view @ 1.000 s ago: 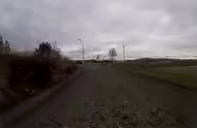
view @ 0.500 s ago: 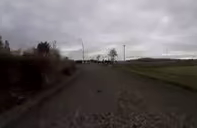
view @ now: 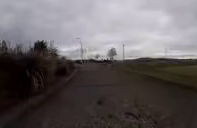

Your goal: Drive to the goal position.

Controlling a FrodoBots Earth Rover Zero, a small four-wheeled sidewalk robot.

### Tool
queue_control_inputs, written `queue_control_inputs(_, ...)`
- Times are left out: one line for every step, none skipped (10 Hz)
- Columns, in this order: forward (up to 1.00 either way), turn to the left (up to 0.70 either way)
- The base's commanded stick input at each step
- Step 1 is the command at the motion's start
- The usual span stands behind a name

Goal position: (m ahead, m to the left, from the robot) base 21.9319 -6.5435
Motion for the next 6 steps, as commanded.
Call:
queue_control_inputs(1.00,0.00)
queue_control_inputs(1.00,0.00)
queue_control_inputs(1.00,0.00)
queue_control_inputs(1.00,0.00)
queue_control_inputs(1.00,0.00)
queue_control_inputs(1.00,0.00)
